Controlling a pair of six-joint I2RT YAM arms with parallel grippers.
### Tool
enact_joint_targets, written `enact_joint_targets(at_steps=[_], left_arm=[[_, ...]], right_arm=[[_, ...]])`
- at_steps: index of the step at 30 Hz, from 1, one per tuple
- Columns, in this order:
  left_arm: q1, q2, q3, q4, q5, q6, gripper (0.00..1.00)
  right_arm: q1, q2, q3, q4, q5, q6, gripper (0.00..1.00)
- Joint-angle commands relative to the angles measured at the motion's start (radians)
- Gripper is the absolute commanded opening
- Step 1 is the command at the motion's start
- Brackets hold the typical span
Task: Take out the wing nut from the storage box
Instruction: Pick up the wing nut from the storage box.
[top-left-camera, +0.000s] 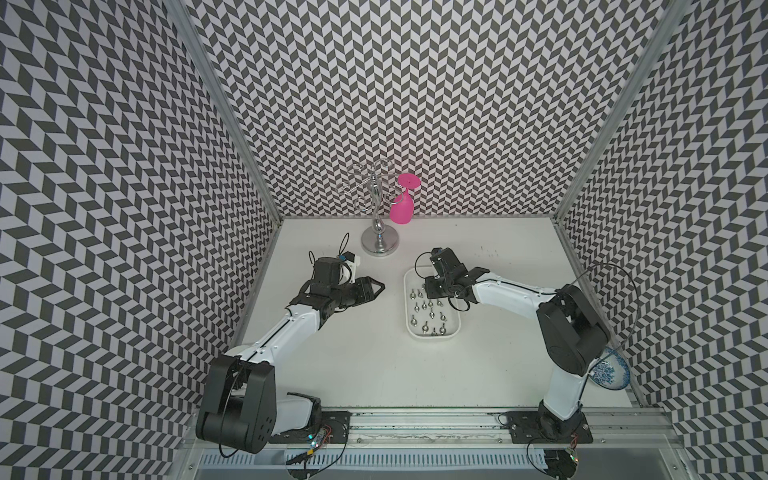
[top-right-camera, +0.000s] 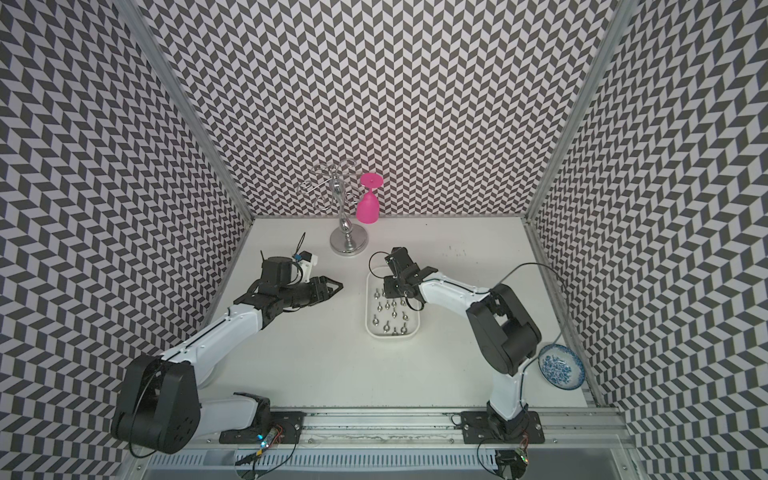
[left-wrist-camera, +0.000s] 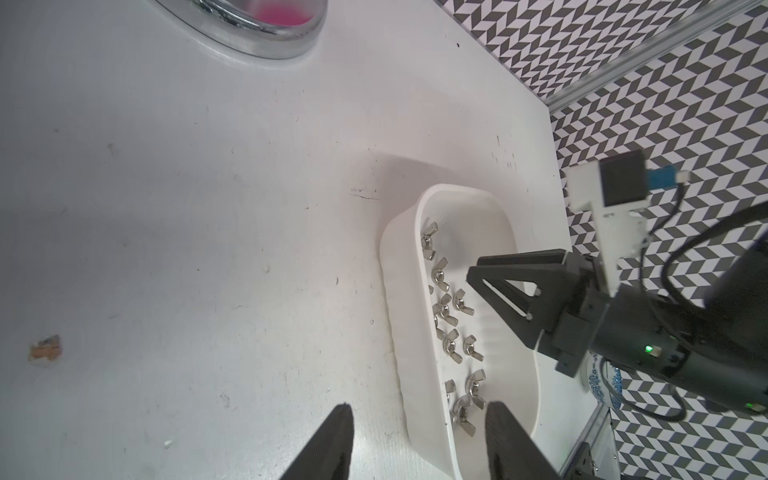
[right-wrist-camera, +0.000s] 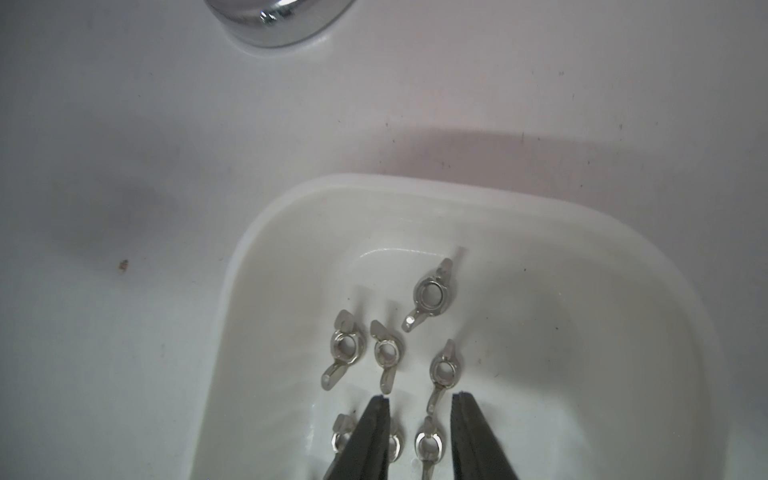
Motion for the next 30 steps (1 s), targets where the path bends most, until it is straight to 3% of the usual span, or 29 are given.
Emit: enact_joint_targets(at_steps=[1,30], left_arm=[[-0.001,0.005,-0.005,0.012,0.036,-0.003,0.55],[0.001,0.013,-0.006,0.025,0.059,-0.008,0.54]], right_arm=[[0.0,0.021,0.011,0.029,0.001,0.031,0.31],[0.0,0.153,0.081,0.045,0.08,0.011,0.31]])
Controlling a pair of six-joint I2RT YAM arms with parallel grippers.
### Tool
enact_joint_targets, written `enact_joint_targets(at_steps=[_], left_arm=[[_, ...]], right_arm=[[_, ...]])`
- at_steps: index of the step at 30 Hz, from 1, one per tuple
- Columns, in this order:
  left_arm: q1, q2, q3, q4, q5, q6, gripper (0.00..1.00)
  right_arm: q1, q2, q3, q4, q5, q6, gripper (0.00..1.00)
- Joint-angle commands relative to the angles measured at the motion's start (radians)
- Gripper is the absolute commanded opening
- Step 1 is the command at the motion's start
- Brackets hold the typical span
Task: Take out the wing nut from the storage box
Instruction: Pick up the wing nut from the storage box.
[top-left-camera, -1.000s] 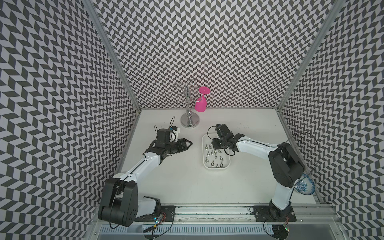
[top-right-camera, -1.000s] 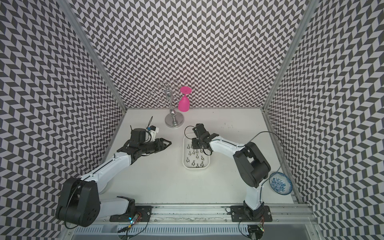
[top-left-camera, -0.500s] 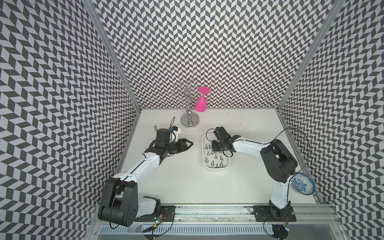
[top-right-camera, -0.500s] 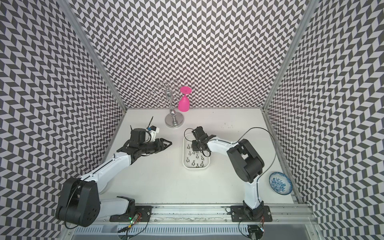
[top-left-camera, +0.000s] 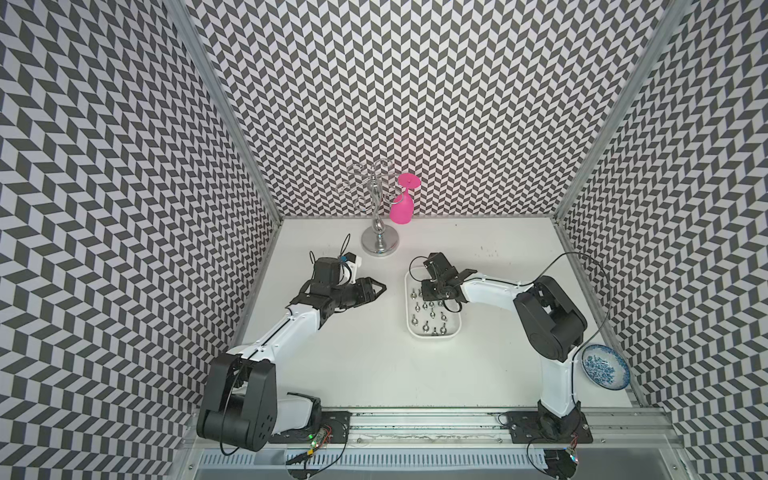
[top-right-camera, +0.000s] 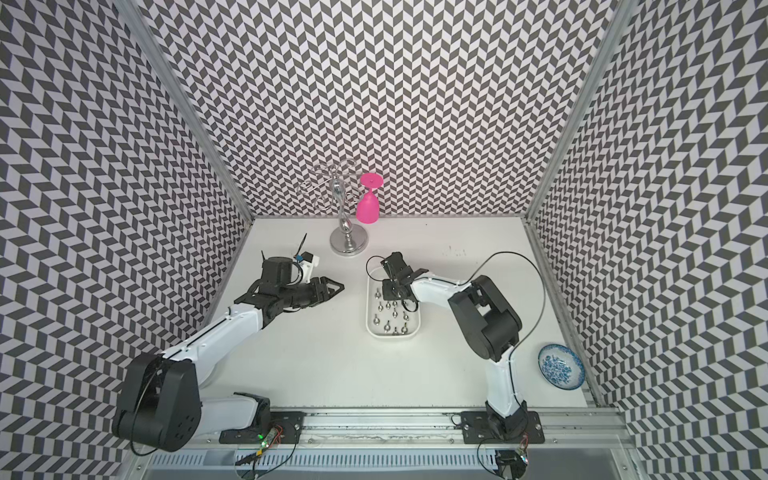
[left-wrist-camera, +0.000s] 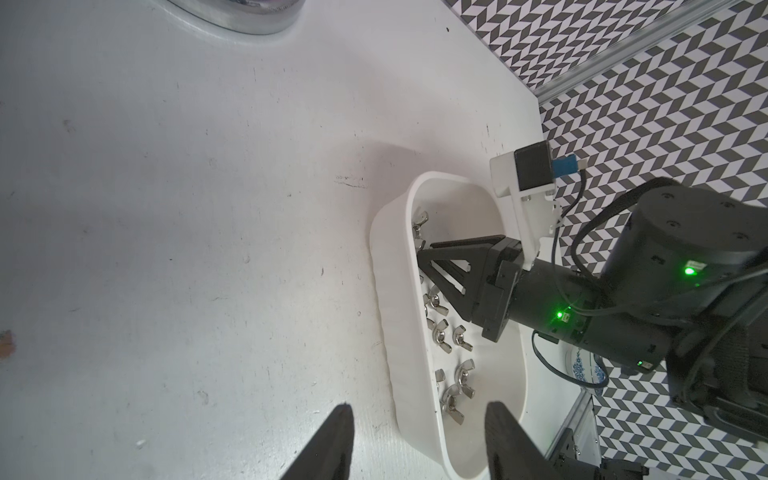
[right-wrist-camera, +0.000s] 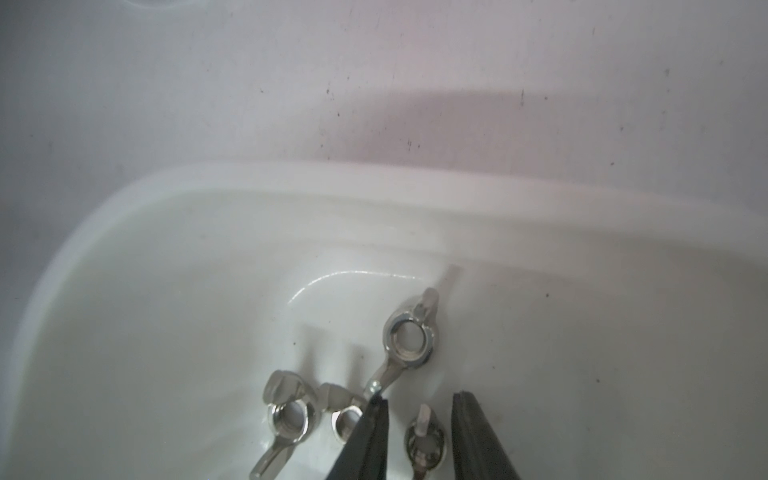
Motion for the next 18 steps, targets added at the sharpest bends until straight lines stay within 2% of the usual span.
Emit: enact_joint_targets(at_steps=[1,5,18], left_arm=[[0.001,0.002,-0.007,0.023,0.018,0.002,0.54],[0.001,0.004,-0.007,0.023,0.018,0.001,0.54],[0.001,0.011,-0.007,0.024,0.018,0.0,0.54]], right_arm=[[0.001,0.021,0.028,0.002,0.042,-0.023,0.3],[0.0,0.036,0.041,-0.01,0.057,-0.037,0.28],[0.0,0.028,0.018,0.003,0.032,-0.05,0.1]])
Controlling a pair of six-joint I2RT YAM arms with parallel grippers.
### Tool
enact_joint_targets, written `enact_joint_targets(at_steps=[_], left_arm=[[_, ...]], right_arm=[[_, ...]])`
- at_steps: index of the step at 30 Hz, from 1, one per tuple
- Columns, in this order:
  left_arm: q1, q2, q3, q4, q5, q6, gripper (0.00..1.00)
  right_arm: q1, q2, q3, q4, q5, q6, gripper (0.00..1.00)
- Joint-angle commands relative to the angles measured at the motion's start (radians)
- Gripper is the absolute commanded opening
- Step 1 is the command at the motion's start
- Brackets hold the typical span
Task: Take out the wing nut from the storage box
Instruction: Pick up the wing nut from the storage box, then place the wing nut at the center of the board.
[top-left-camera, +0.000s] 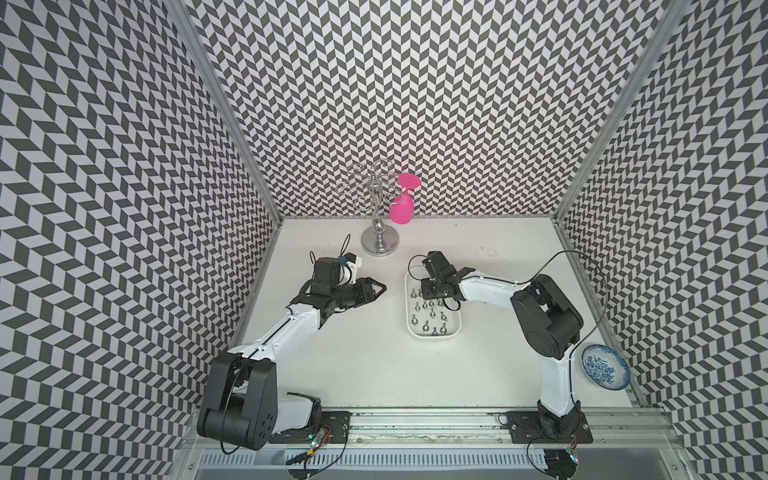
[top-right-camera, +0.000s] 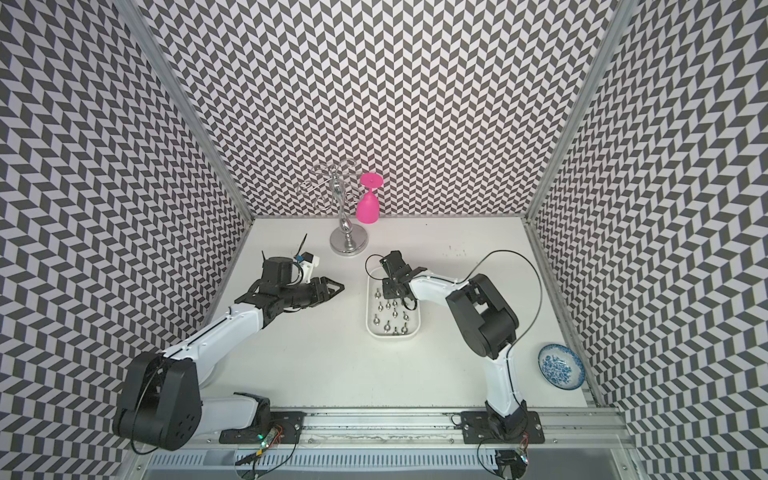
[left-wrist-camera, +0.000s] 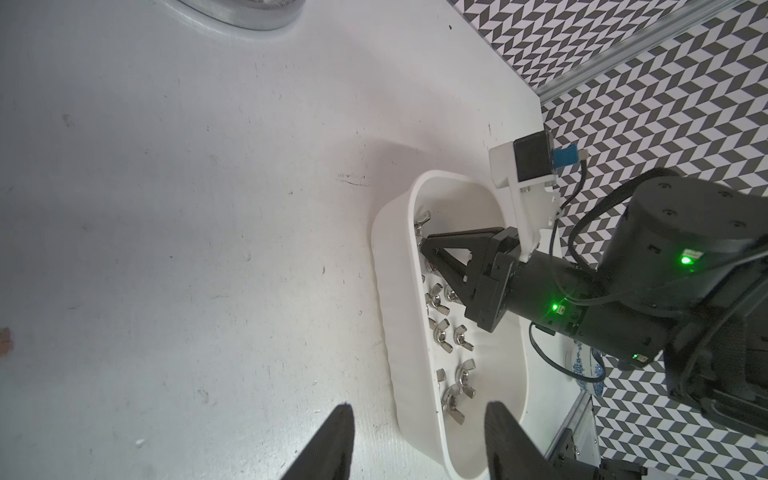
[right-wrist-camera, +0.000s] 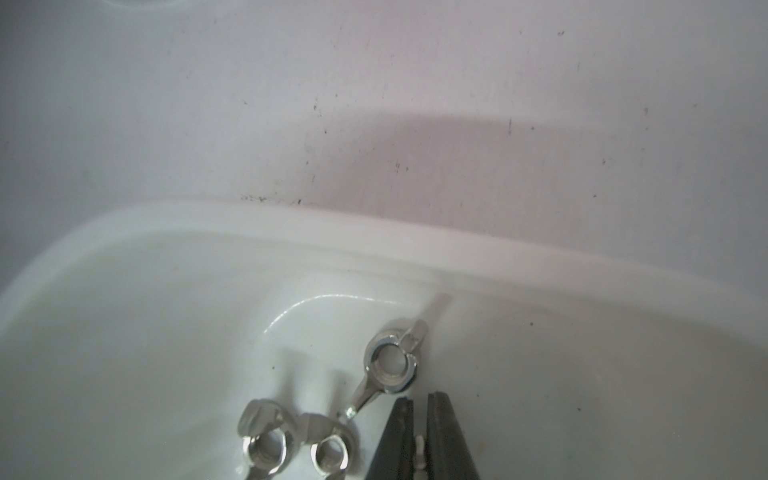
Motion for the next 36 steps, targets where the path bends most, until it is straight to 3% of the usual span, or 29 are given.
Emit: enact_joint_targets(at_steps=[1,14,22,28,36], left_arm=[[0.001,0.006,-0.007,0.024,0.018,0.003,0.54],[-0.019,0.013,-0.012,0.02,0.003,-0.003,0.54],[-0.146,0.006,0.032,-0.011,-0.119,-0.013,0.54],[-0.238,0.042,0.094,0.0,-0.151,-0.04,0.54],[-0.409,0.127,0.193,0.028,-0.172,-0.054,0.54]], right_arm=[[0.0,0.004,-0.006,0.01,-0.002,-0.01,0.09],[0.005,-0.12,-0.05,0.015,-0.013,-0.01,0.0],[0.004,-0.174,-0.069,-0.002,0.012,-0.03,0.0],[-0.007,-0.232,-0.09,-0.018,0.109,-0.029,0.0],[-0.189,-0.408,-0.262,0.045,0.139,0.048,0.0]])
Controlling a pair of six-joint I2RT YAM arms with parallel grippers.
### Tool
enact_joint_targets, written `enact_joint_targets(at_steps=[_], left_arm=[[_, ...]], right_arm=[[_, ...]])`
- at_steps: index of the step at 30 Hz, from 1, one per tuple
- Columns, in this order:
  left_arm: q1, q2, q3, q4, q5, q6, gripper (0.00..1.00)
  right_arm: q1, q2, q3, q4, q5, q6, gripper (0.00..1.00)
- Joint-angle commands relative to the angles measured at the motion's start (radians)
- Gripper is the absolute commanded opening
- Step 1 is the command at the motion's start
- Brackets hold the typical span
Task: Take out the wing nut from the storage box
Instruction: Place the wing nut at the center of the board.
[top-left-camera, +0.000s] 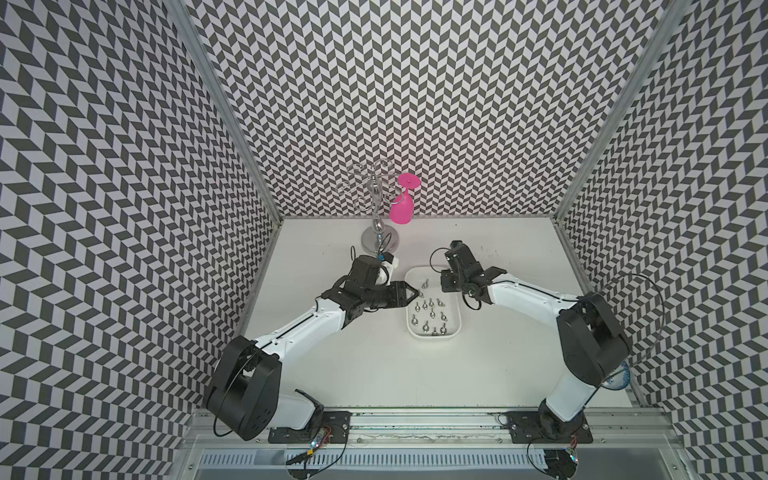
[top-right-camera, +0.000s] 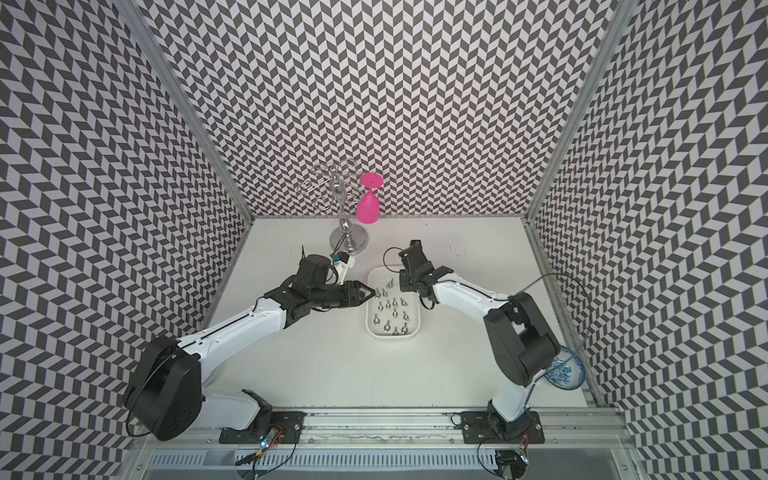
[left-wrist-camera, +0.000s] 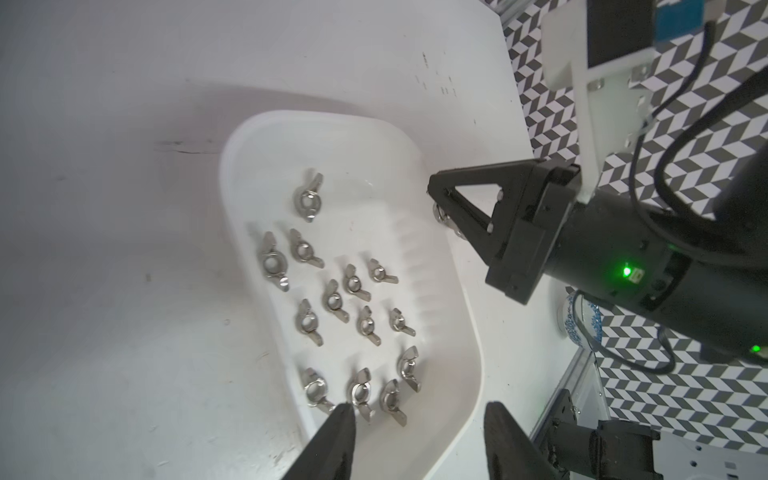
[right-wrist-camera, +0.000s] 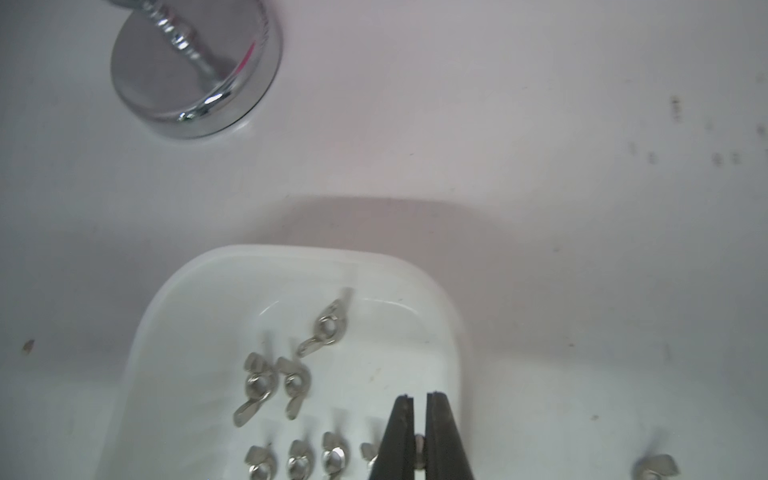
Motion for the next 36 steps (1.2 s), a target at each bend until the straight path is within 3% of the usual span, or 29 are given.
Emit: enact_joint_targets(at_steps=[1,7,14,23,36], left_arm=[[-0.082,0.052,0.068,0.02,-0.022,0.004,0.54],[-0.214,0.148,0.141,0.069,-0.03,-0.009,0.54],[-0.299,0.265,0.236,0.079,-0.007,-0.01,0.53],[-0.317,0.303,0.248,0.096,0.006,-0.021,0.53],[-0.314,0.281,0.253,0.049,-0.011,0.014,0.53]], right_arm=[[-0.097,-0.099,-0.088,0.061,0.038,0.05,0.0],[-0.227,-0.179,-0.179,0.079,0.041,0.077,0.0],[-0.301,-0.15,-0.214,0.089,0.067,0.075,0.0],[-0.295,-0.073,-0.281,0.159,-0.008,0.087,0.0],[-0.269,0.013,-0.282,0.163,0.024,0.081,0.0]])
